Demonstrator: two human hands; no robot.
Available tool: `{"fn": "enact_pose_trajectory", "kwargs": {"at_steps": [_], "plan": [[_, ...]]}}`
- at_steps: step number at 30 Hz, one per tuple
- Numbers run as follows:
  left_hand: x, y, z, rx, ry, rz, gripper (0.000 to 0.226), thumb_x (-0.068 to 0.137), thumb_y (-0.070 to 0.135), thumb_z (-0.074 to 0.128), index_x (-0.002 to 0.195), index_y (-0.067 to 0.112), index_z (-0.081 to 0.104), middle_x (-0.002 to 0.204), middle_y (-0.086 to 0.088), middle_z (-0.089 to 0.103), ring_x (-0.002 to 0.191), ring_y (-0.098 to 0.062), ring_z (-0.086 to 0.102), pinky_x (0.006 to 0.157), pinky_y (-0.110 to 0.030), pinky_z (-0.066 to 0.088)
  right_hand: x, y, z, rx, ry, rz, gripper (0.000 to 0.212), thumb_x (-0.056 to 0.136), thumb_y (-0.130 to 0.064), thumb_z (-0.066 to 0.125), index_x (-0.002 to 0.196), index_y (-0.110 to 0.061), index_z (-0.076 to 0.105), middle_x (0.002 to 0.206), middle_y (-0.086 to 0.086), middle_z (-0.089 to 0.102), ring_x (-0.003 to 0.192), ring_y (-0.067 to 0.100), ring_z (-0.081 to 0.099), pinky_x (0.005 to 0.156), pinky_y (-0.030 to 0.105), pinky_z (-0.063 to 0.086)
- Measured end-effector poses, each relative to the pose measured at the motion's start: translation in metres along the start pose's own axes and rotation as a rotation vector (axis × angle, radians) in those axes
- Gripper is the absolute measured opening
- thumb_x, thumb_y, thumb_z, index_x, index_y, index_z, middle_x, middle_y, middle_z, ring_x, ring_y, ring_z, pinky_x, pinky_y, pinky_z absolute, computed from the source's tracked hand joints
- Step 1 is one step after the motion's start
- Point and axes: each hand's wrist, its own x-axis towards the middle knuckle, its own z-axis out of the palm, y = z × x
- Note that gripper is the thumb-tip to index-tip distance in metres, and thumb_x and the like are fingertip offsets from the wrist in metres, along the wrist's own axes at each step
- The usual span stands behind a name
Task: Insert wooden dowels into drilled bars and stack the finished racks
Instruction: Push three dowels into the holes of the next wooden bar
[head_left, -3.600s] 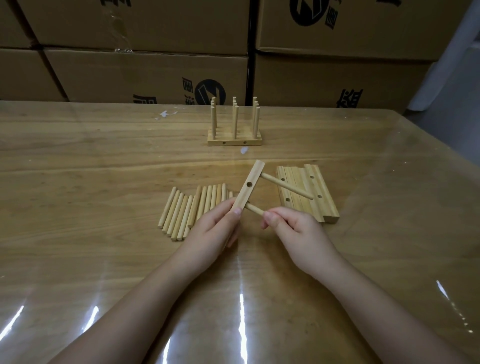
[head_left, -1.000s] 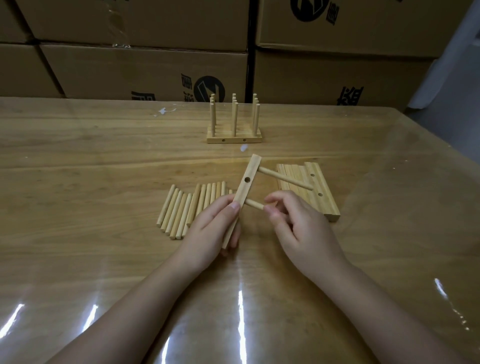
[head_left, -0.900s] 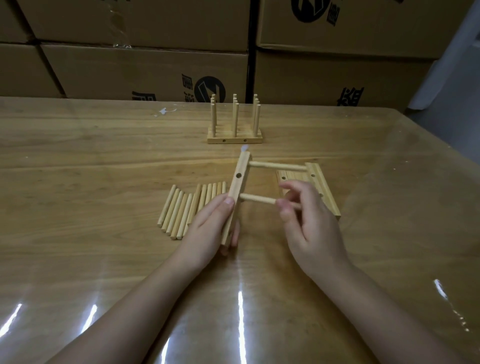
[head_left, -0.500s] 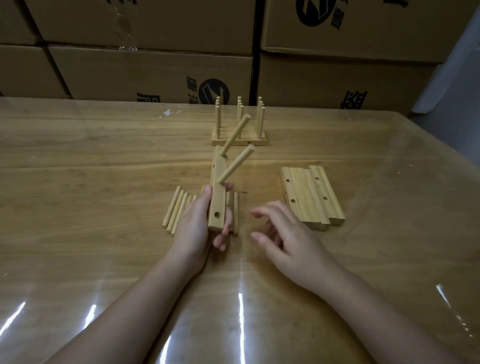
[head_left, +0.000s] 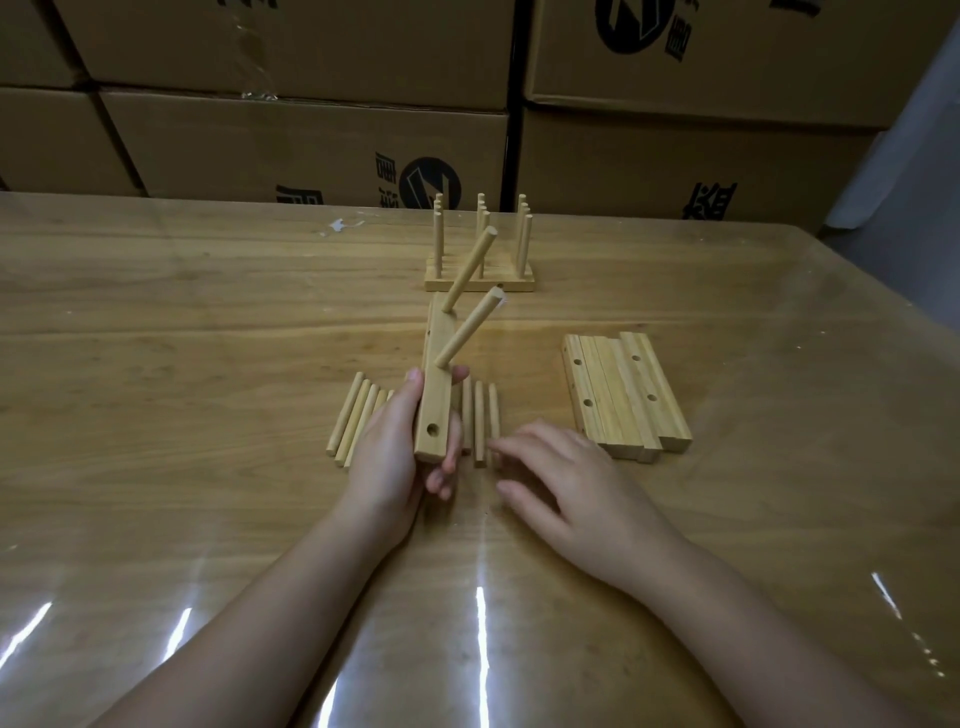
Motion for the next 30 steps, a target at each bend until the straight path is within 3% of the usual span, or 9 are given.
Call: {"fn": "enact_pose_trajectory", "kwargs": {"at_steps": [2, 4, 9, 14, 17, 20, 23, 27, 30], "plan": [[-0.0008, 0.0005, 0.0003, 0.017, 0.009, -0.001, 0.049, 0.102, 0.042, 0.024, 0.117, 0.01, 0.059, 0.043, -0.004, 0.042, 0.03, -0.011, 0.031, 0.033, -0.019, 0.033, -0.0006, 0.0013, -0.0026, 0.019, 0.083, 0.046, 0.035, 0.093, -0.038, 0.048, 0.124, -0.024, 0.057, 0.101, -0.01, 0.046, 0.09, 0.002, 0.046, 0.073, 0.02, 0.043], [-0.0008, 0.0002, 0.0004, 0.027, 0.015, 0.0, 0.05, 0.103, 0.042, 0.024, 0.117, 0.01, 0.059, 0.043, -0.003, 0.042, 0.03, -0.011, 0.031, 0.034, -0.019, 0.033, -0.0007, 0.0025, -0.0037, 0.017, 0.086, 0.086, 0.03, 0.092, -0.038, 0.05, 0.118, -0.026, 0.061, 0.095, -0.009, 0.041, 0.08, 0.003, 0.046, 0.064, 0.023, 0.045], [-0.0002, -0.001, -0.0009, 0.026, -0.006, -0.007, 0.05, 0.102, 0.044, 0.025, 0.116, 0.011, 0.061, 0.044, -0.003, 0.043, 0.03, -0.011, 0.031, 0.034, -0.02, 0.034, 0.0004, 0.0033, -0.0007, -0.025, 0.05, 0.161, 0.025, 0.09, -0.042, 0.05, 0.105, -0.025, 0.06, 0.096, -0.012, 0.042, 0.078, 0.003, 0.049, 0.061, 0.02, 0.044], [0.0004, -0.0016, -0.0016, 0.024, -0.018, -0.005, 0.05, 0.097, 0.048, 0.031, 0.114, 0.013, 0.063, 0.044, -0.003, 0.042, 0.03, -0.011, 0.031, 0.034, -0.021, 0.034, 0.0017, 0.0029, -0.0002, -0.141, 0.018, 0.219, 0.017, 0.09, -0.043, 0.05, 0.087, -0.027, 0.044, 0.094, -0.012, 0.04, 0.066, 0.004, 0.044, 0.053, 0.021, 0.04], [0.0002, -0.0015, -0.0013, 0.027, -0.027, 0.001, 0.05, 0.099, 0.046, 0.029, 0.116, 0.011, 0.06, 0.044, -0.003, 0.043, 0.03, -0.01, 0.031, 0.034, -0.02, 0.033, 0.0022, 0.0021, -0.0016, -0.131, 0.025, 0.238, 0.015, 0.093, -0.036, 0.05, 0.103, -0.025, 0.049, 0.103, -0.011, 0.046, 0.073, 0.006, 0.052, 0.057, 0.025, 0.047], [-0.0002, -0.0015, -0.0016, 0.037, -0.011, 0.001, 0.051, 0.099, 0.045, 0.028, 0.116, 0.009, 0.06, 0.044, -0.003, 0.043, 0.03, -0.011, 0.031, 0.034, -0.02, 0.033, 0.0019, 0.0023, -0.0005, -0.148, -0.001, 0.236, 0.037, 0.094, -0.031, 0.046, 0.13, -0.026, 0.041, 0.112, -0.01, 0.044, 0.076, 0.005, 0.051, 0.056, 0.021, 0.042], [-0.0002, -0.0009, -0.0012, 0.047, -0.005, -0.006, 0.051, 0.101, 0.044, 0.026, 0.117, 0.009, 0.059, 0.045, -0.003, 0.043, 0.031, -0.011, 0.031, 0.034, -0.02, 0.033, 0.0023, 0.0007, -0.0024, -0.112, 0.004, 0.266, 0.047, 0.093, -0.028, 0.041, 0.14, -0.023, 0.034, 0.108, -0.009, 0.043, 0.072, 0.004, 0.047, 0.055, 0.018, 0.037], [-0.0005, 0.0, -0.0007, 0.056, 0.0, -0.015, 0.051, 0.101, 0.045, 0.026, 0.116, 0.01, 0.06, 0.045, -0.003, 0.043, 0.031, -0.011, 0.031, 0.034, -0.021, 0.033, 0.0007, -0.0019, -0.005, -0.104, 0.063, 0.308, 0.03, 0.095, -0.026, 0.036, 0.115, -0.016, 0.057, 0.095, -0.004, 0.043, 0.07, 0.012, 0.05, 0.059, 0.027, 0.041], [-0.0009, 0.0001, 0.0002, 0.046, 0.006, -0.007, 0.051, 0.1, 0.046, 0.026, 0.113, 0.012, 0.062, 0.045, -0.002, 0.043, 0.03, -0.01, 0.031, 0.033, -0.02, 0.033, 0.001, -0.001, -0.0067, -0.125, 0.155, 0.313, 0.03, 0.098, -0.032, 0.033, 0.096, -0.013, 0.057, 0.088, -0.004, 0.045, 0.065, 0.012, 0.047, 0.054, 0.024, 0.032]]}}
